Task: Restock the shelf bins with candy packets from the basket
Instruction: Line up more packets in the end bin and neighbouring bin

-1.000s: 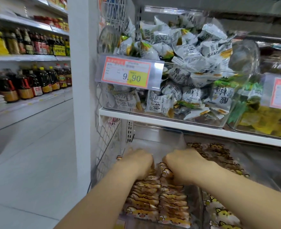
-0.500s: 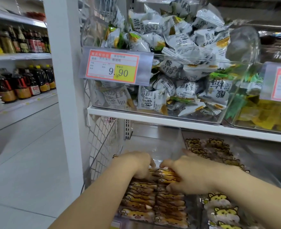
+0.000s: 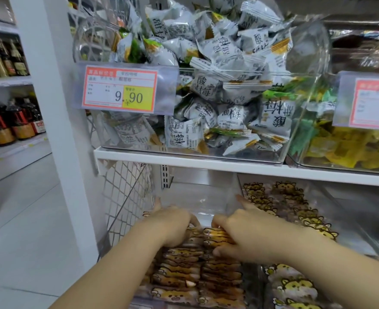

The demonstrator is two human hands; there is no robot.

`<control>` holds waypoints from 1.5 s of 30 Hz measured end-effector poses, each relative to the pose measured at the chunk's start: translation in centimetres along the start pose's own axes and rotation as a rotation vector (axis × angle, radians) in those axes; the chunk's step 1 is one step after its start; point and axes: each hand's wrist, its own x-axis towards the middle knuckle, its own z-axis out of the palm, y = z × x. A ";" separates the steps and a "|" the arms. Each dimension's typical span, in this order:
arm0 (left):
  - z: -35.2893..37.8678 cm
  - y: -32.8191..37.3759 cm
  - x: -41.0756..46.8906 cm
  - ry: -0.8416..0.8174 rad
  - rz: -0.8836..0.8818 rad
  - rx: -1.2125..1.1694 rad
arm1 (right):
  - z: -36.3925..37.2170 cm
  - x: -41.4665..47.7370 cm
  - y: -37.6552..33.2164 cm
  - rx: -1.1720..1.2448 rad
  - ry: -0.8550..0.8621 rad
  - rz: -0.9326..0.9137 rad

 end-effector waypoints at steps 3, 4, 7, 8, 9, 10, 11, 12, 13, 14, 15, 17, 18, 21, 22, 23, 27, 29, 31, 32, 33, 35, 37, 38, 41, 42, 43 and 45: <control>0.3 -0.1 -0.3 0.075 -0.005 0.097 | -0.3 -0.1 -0.1 -0.012 0.013 -0.004; 0.2 -0.4 -0.4 0.102 -0.004 0.088 | -0.4 0.2 -0.1 -0.027 0.013 -0.003; 0.1 -1.6 -0.5 0.150 -0.010 -0.007 | -0.2 1.6 0.0 -0.073 -0.055 0.011; 0.1 -1.9 -0.4 0.148 -0.009 -0.027 | 0.1 2.3 -0.1 -0.084 -0.096 0.017; 0.2 -1.9 -0.4 0.141 -0.006 -0.039 | 0.4 3.1 -0.2 -0.106 -0.131 0.021; 0.2 -1.9 -0.3 0.126 -0.002 -0.049 | 0.6 3.7 -0.4 -0.133 -0.161 0.025; 0.3 -1.9 -0.2 0.112 0.007 -0.057 | 0.8 4.1 -0.6 -0.166 -0.186 0.028; 0.3 -1.8 -0.1 0.108 0.015 -0.062 | 0.9 4.4 -0.8 -0.194 -0.202 0.032; 0.4 -1.7 -0.1 0.106 0.019 -0.066 | 1.0 4.5 -0.8 -0.214 -0.201 0.034; 0.4 -1.7 -0.2 0.099 0.023 -0.066 | 1.1 4.3 -0.7 -0.226 -0.180 0.039; 0.3 -1.6 -0.2 0.094 0.028 -0.059 | 1.1 4.0 -0.6 -0.234 -0.134 0.040; 0.4 -1.5 -0.4 0.083 0.033 -0.035 | 0.7 2.7 -0.6 -0.231 -0.038 0.056; 0.4 -1.5 -0.6 0.083 0.032 -0.022 | 0.4 2.0 -0.6 -0.220 -0.013 0.078; 0.5 -1.5 -0.7 0.083 0.026 -0.009 | -0.2 0.4 -1.2 -0.234 0.049 0.114; 0.5 -1.5 -0.8 0.077 0.024 -0.007 | -0.2 0.2 -1.4 -0.242 0.062 0.123; 0.4 -1.5 -0.7 0.076 0.022 -0.004 | -0.1 0.2 -1.4 -0.242 0.065 0.141; 0.2 -1.3 -0.8 0.065 0.018 0.007 | 0.3 1.2 -1.6 -0.255 -0.014 0.181; 0.2 -1.2 -0.8 0.048 0.013 0.005 | 0.4 1.8 -1.6 -0.253 -0.048 0.204; 0.1 -1.2 -0.7 0.039 0.007 0.001 | 0.7 2.2 -1.6 -0.243 -0.044 0.219; 0.0 -1.1 -0.8 0.037 0.003 -0.002 | 0.7 2.3 -1.7 -0.240 -0.035 0.222; 0.0 -1.0 -0.8 0.036 0.001 -0.006 | 0.7 2.3 -1.7 -0.239 -0.032 0.222; 0.0 -1.0 -0.9 0.030 0.001 -0.008 | 0.3 1.7 -1.7 -0.240 -0.034 0.219; -0.1 -0.9 -0.9 0.021 -0.004 -0.005 | -0.2 0.8 -2.0 -0.243 -0.004 0.191; -0.1 -0.9 -0.9 0.016 -0.008 -0.006 | -0.4 0.3 -2.2 -0.249 0.023 0.161; -0.2 -1.0 -0.9 0.008 -0.005 -0.017 | 0.0 -0.9 -3.1 -0.328 -0.031 0.073; -0.2 -1.0 -0.9 0.007 0.003 -0.022 | 0.3 -1.0 -3.2 -0.351 -0.093 0.054; -0.1 -1.0 -0.9 0.005 0.011 -0.026 | 0.6 -1.1 -3.2 -0.368 -0.151 0.037; -0.1 -1.1 -0.9 0.002 0.019 -0.036 | 0.9 -0.9 -2.8 -0.361 -0.216 0.009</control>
